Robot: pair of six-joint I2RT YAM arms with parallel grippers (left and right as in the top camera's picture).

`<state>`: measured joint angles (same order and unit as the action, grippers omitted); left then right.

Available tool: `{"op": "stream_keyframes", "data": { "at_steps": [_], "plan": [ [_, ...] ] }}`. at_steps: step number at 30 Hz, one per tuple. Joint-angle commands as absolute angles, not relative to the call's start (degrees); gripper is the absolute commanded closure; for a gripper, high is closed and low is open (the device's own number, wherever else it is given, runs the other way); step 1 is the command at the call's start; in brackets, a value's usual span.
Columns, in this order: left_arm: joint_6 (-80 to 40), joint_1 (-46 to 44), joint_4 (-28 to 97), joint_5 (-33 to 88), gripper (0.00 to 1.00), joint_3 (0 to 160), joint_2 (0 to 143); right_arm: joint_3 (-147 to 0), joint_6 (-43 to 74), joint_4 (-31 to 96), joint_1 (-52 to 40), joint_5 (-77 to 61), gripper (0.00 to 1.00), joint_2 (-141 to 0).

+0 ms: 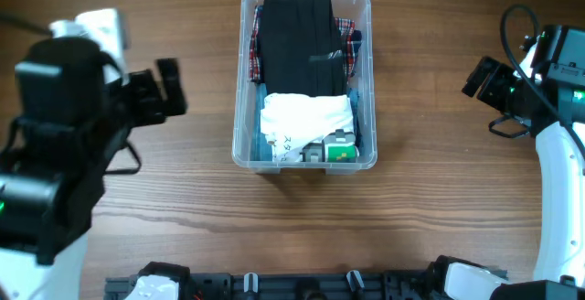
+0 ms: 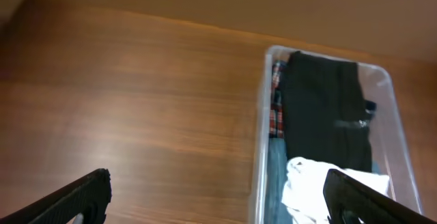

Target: Pack container

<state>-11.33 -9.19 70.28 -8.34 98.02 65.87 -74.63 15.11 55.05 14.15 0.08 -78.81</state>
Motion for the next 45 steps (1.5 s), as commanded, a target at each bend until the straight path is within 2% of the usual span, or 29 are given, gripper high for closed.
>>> {"op": "stream_keyframes", "data": {
  "at_steps": [1,27,36,45],
  "plan": [
    [-12.88,-7.92,70.61,-8.45,0.00,98.32,65.12,-75.20,15.05,54.85,14.44,0.64,0.00,-79.29],
    [-12.88,-7.88,70.59,-8.45,0.00,98.21,63.26,-75.20,15.03,54.83,14.44,0.64,0.00,-79.29],
    [-12.88,-7.86,70.59,-8.47,0.00,90.89,46.19,-75.20,15.03,54.83,14.44,0.64,0.00,-79.29],
    [-12.49,-7.84,69.49,-9.04,0.00,66.74,21.47,-75.20,15.05,54.81,14.44,0.64,0.00,-79.29]
  ]
}}
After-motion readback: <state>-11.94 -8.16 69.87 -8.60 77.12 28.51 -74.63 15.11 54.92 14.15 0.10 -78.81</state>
